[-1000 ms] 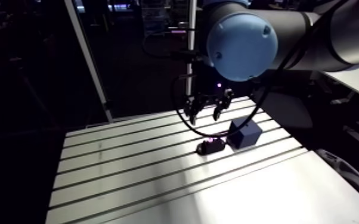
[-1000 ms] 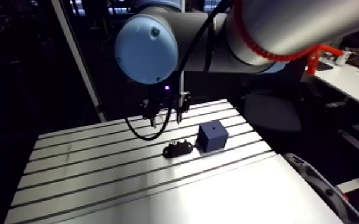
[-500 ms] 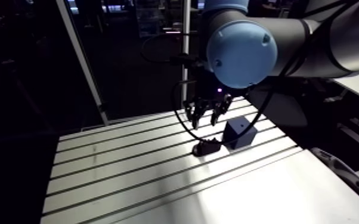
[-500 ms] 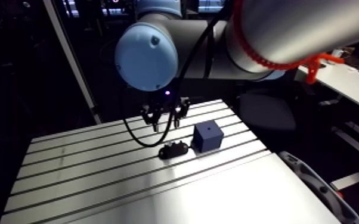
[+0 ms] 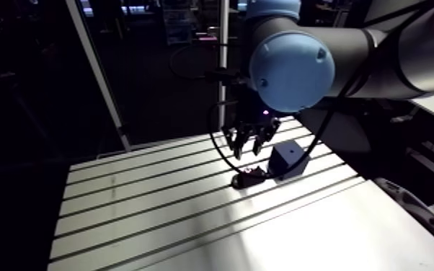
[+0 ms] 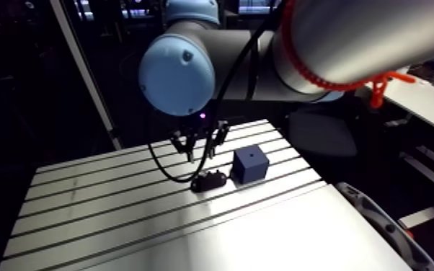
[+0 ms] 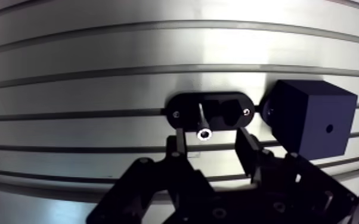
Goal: Pick up the M10 bolt and insert it into the hole until fully seated.
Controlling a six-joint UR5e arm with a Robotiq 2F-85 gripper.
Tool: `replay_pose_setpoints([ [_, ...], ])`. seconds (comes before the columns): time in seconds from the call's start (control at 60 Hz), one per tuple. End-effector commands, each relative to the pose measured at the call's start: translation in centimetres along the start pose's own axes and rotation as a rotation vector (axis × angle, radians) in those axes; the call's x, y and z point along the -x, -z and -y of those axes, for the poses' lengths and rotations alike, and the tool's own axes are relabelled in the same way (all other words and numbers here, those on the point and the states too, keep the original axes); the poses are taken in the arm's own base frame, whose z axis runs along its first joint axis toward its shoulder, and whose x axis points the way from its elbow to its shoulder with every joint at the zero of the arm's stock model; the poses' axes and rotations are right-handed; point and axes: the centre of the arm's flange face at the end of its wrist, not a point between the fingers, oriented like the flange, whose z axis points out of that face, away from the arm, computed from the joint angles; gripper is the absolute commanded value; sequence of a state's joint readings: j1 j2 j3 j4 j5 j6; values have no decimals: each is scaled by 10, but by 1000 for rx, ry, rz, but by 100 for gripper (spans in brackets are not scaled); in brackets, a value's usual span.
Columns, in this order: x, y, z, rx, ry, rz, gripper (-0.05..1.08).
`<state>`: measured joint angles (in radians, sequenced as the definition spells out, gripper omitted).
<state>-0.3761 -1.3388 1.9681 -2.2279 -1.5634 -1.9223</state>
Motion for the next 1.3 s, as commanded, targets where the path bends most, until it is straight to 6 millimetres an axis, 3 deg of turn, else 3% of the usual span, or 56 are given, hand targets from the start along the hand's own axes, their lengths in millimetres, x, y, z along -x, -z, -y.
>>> replay_pose_setpoints([
  [0.017,-2,-5,-1,9,4,-17,46],
  [1.3,3,-32,1,-9,4,32,47],
])
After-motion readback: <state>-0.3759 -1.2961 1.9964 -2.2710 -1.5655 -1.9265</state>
